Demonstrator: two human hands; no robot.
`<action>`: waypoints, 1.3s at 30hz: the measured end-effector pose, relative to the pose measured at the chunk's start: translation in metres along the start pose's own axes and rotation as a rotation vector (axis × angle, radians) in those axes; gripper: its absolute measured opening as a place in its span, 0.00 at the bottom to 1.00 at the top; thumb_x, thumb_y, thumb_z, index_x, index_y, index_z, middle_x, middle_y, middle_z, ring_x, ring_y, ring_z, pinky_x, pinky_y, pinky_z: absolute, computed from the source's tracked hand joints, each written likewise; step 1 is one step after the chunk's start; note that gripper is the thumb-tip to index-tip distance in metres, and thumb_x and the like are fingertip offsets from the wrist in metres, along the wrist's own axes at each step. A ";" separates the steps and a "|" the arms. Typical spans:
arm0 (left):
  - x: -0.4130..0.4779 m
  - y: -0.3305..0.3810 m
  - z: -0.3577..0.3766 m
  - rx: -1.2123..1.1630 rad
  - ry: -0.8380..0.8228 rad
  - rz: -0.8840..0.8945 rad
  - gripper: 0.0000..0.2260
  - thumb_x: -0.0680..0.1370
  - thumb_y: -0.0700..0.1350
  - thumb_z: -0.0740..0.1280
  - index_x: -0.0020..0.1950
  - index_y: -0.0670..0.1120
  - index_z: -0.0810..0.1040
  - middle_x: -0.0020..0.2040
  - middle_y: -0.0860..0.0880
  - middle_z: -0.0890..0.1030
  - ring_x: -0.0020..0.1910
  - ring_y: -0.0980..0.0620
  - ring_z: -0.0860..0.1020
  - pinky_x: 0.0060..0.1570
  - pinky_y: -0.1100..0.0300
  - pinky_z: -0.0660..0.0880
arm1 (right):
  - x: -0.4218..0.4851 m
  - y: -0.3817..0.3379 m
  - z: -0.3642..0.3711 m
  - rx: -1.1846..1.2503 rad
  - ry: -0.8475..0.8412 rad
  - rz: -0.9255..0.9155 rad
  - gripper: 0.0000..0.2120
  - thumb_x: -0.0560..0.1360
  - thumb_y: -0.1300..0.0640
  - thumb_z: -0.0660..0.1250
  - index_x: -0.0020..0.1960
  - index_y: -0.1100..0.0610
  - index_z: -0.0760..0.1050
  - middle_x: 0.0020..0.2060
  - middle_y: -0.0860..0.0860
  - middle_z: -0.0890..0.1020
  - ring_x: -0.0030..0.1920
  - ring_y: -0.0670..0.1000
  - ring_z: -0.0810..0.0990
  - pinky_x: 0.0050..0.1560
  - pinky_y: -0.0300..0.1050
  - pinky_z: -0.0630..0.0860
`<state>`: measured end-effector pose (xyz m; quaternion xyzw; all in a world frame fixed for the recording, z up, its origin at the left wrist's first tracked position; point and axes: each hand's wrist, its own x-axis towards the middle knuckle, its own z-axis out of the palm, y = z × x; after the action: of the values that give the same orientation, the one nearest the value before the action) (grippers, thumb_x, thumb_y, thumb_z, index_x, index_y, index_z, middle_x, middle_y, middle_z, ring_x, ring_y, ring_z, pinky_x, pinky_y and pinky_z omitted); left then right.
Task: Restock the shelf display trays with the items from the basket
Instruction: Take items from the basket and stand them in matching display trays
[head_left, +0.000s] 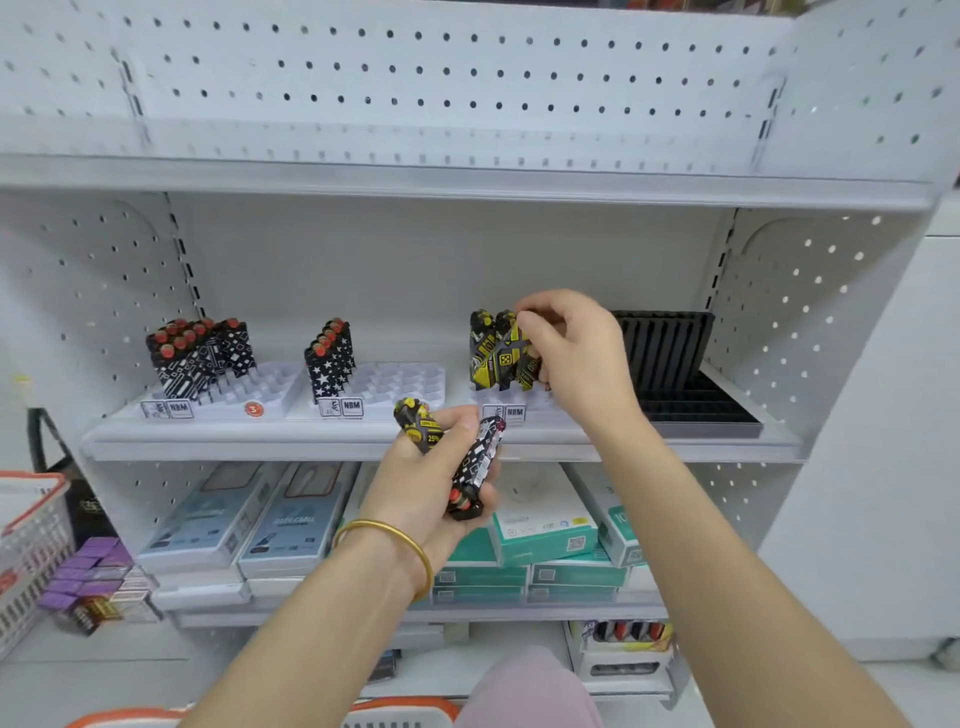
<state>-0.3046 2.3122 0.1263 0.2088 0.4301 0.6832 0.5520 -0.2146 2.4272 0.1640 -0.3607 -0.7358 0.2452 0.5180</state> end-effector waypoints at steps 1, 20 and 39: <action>0.000 0.002 -0.003 0.002 0.000 -0.005 0.04 0.78 0.41 0.65 0.43 0.46 0.75 0.38 0.42 0.77 0.36 0.49 0.73 0.21 0.68 0.68 | 0.005 -0.001 0.002 -0.112 -0.028 -0.049 0.08 0.76 0.61 0.63 0.51 0.58 0.80 0.44 0.54 0.80 0.43 0.52 0.77 0.47 0.43 0.72; 0.007 0.010 -0.018 -0.024 0.013 0.006 0.05 0.77 0.40 0.65 0.43 0.47 0.72 0.41 0.42 0.77 0.36 0.50 0.74 0.21 0.67 0.69 | 0.025 -0.005 0.027 -0.717 -0.273 -0.323 0.08 0.77 0.64 0.59 0.52 0.63 0.75 0.53 0.59 0.70 0.48 0.62 0.74 0.47 0.53 0.75; 0.002 0.022 -0.033 -0.002 0.121 0.143 0.08 0.80 0.48 0.62 0.48 0.44 0.73 0.38 0.44 0.74 0.31 0.52 0.71 0.20 0.66 0.66 | -0.026 -0.034 0.016 0.270 -0.471 0.160 0.05 0.75 0.67 0.65 0.49 0.62 0.79 0.35 0.53 0.78 0.32 0.48 0.77 0.35 0.38 0.79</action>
<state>-0.3429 2.3023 0.1258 0.1969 0.4461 0.7325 0.4750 -0.2332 2.3859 0.1679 -0.2787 -0.7657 0.4582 0.3551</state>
